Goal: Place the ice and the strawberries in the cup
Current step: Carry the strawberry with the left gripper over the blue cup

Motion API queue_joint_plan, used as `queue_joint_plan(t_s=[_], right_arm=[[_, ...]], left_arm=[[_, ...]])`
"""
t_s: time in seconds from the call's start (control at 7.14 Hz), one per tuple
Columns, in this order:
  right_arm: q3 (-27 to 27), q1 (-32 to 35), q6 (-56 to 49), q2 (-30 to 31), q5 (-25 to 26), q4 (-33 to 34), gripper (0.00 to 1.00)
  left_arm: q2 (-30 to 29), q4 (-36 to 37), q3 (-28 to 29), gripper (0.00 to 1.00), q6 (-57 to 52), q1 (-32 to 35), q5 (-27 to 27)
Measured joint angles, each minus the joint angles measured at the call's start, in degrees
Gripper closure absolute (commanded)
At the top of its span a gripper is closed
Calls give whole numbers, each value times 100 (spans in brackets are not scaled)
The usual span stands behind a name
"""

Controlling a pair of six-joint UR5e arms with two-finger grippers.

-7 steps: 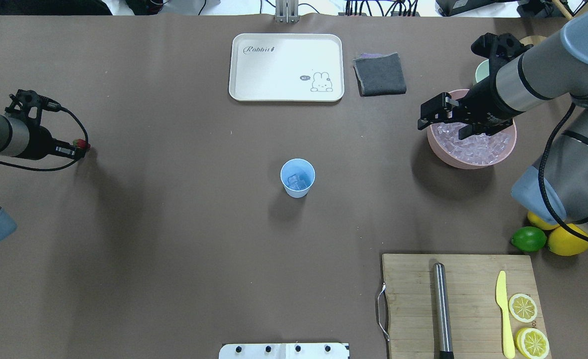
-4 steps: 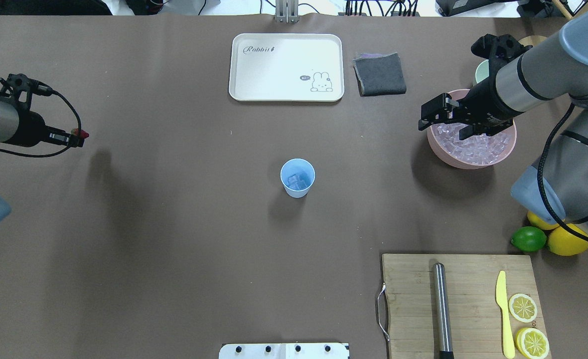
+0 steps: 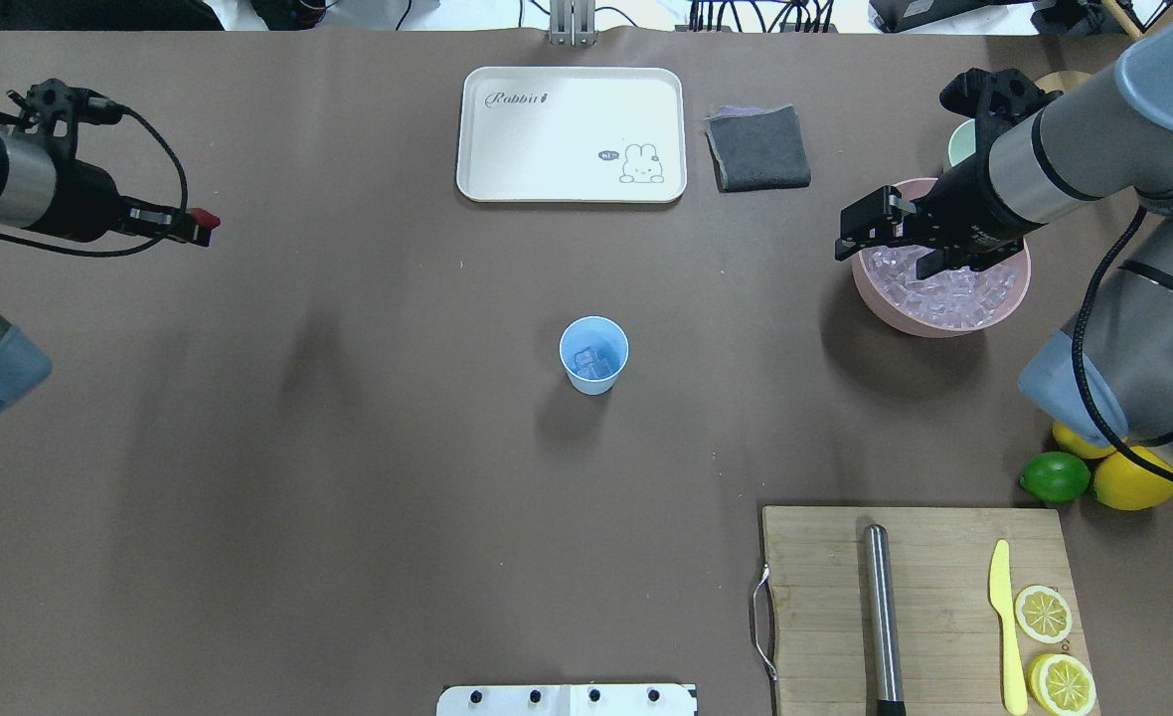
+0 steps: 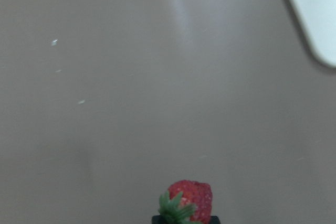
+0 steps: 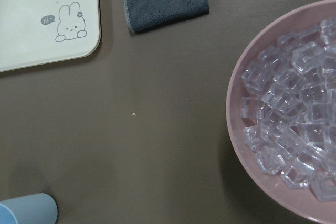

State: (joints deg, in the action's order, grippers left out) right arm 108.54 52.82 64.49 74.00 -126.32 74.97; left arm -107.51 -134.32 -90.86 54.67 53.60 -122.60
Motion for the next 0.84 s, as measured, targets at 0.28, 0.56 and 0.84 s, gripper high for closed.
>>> queue_joint_plan(t_s=[0.28, 0.56, 0.84], right_arm=[[-30, 2, -6, 7, 15, 0, 1], [-65, 11, -6, 9, 43, 0, 1], [-99, 12, -7, 9, 99, 0, 1]], left_arm=[[-522, 836, -517, 100, 684, -632, 540], [-1117, 1875, -1030, 100, 1421, -1625, 1536], [-1767, 2493, -1110, 100, 2022, -2533, 2431]])
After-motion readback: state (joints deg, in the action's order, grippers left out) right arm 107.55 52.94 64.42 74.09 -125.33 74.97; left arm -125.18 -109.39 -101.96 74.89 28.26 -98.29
